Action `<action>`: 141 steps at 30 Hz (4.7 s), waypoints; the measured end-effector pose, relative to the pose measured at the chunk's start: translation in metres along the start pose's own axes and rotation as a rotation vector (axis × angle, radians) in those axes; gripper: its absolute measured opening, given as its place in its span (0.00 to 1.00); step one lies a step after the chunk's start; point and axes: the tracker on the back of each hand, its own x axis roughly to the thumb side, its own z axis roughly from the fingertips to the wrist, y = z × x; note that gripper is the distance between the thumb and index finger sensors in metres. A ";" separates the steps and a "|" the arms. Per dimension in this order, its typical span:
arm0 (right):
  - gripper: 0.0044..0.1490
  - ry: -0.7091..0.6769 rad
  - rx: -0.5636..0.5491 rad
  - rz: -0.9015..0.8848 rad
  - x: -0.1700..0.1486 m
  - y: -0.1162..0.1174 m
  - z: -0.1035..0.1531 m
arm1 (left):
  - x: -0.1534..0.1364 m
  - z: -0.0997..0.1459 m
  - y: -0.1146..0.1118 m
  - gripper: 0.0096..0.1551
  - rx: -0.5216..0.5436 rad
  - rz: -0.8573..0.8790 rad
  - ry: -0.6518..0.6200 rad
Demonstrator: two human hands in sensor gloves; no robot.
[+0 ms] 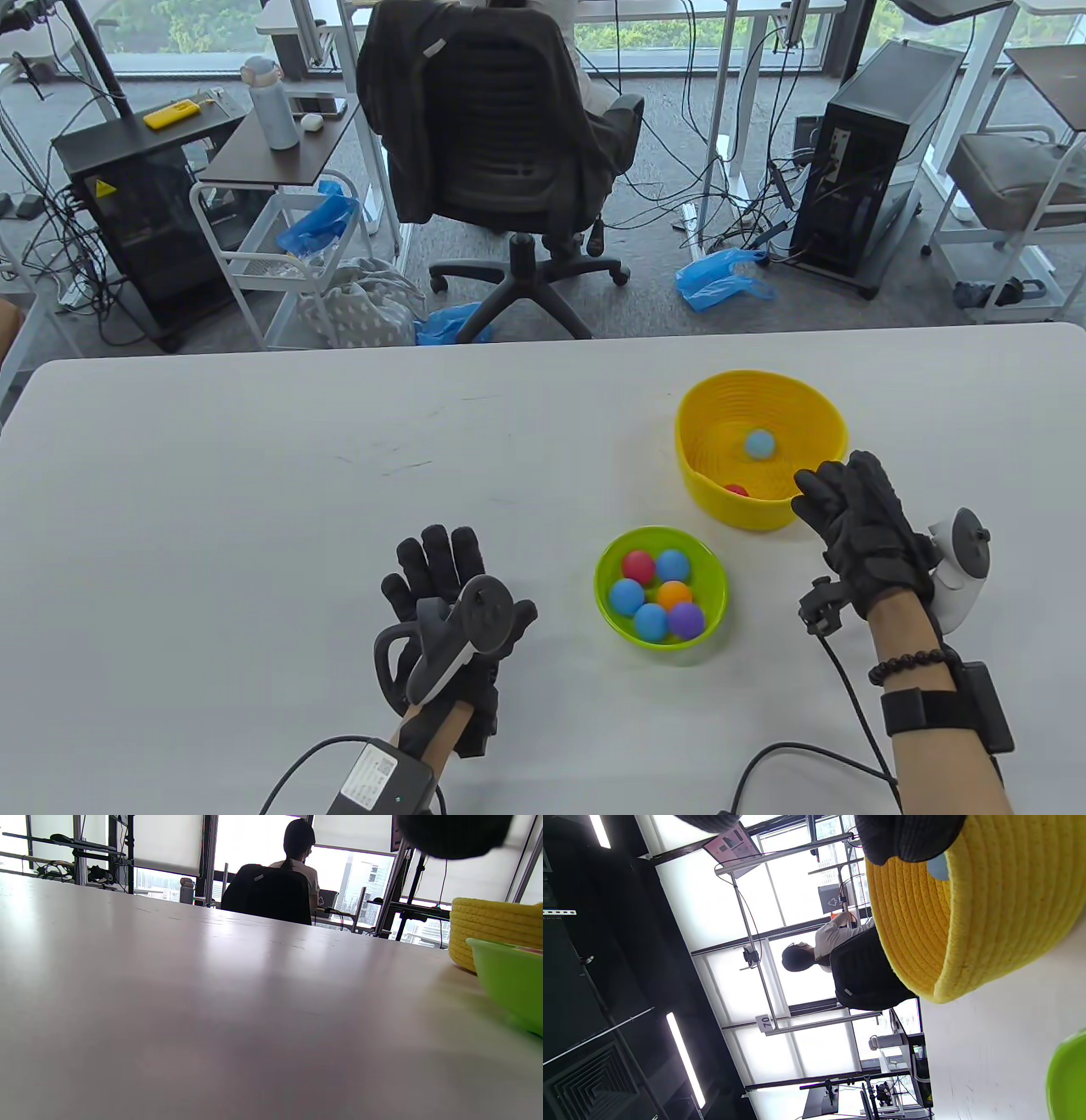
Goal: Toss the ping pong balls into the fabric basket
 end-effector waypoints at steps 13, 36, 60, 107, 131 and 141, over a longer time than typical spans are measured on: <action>0.41 -0.337 0.047 0.706 0.039 0.066 0.036 | -0.001 0.002 0.000 0.66 0.005 0.025 0.005; 0.39 -0.205 0.589 1.640 -0.021 0.174 0.072 | -0.005 0.002 0.001 0.65 -0.008 0.074 0.006; 0.34 -0.216 0.559 1.765 -0.033 0.183 0.076 | -0.011 0.003 0.006 0.65 0.022 0.036 0.034; 0.49 0.070 0.039 0.082 0.000 0.028 0.015 | -0.005 0.005 0.005 0.65 0.012 0.030 0.024; 0.34 -0.307 0.117 0.646 0.041 0.086 0.047 | -0.001 0.005 0.005 0.65 -0.011 0.074 0.013; 0.34 -0.341 0.373 1.034 0.011 0.149 0.068 | -0.001 0.007 0.008 0.65 0.002 0.083 0.001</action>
